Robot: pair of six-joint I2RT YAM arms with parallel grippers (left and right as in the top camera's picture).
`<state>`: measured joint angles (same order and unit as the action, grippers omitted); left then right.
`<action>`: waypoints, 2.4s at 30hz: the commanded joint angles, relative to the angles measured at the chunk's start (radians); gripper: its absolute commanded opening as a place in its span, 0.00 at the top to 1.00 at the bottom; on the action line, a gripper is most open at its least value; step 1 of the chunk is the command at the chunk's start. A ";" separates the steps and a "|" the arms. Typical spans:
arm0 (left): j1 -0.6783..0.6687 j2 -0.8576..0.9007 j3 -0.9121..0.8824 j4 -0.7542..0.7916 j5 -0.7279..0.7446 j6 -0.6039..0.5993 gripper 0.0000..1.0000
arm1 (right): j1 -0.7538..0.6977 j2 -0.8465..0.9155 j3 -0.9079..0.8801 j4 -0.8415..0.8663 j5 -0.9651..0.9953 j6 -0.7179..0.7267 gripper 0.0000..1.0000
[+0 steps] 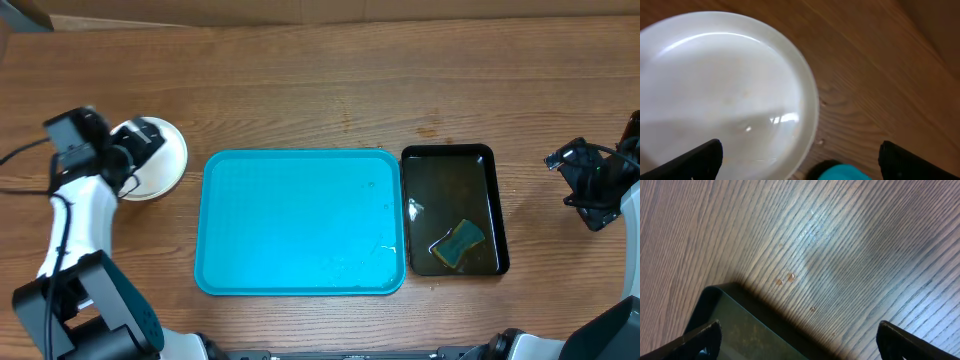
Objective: Clean dirty plates on tray and stack at the side
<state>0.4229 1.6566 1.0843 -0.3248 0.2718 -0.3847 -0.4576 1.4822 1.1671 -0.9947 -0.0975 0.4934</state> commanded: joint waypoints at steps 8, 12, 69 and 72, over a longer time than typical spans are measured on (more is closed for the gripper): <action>-0.092 0.004 -0.010 0.011 0.025 0.085 0.00 | -0.002 -0.001 0.019 0.006 0.007 -0.004 0.00; -0.092 0.004 -0.010 0.011 0.025 0.085 0.00 | -0.002 -0.001 0.019 0.006 0.007 -0.004 0.00; -0.092 0.004 -0.010 0.011 0.025 0.085 0.00 | 0.629 -1.170 -0.290 0.553 0.131 -0.237 0.00; -0.092 0.004 -0.010 0.011 0.025 0.085 0.00 | 0.614 -1.268 -0.442 0.742 0.124 -0.240 0.00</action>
<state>0.3351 1.6566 1.0843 -0.3168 0.2855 -0.3279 0.1711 0.2813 0.8440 -0.3328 0.0311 0.3103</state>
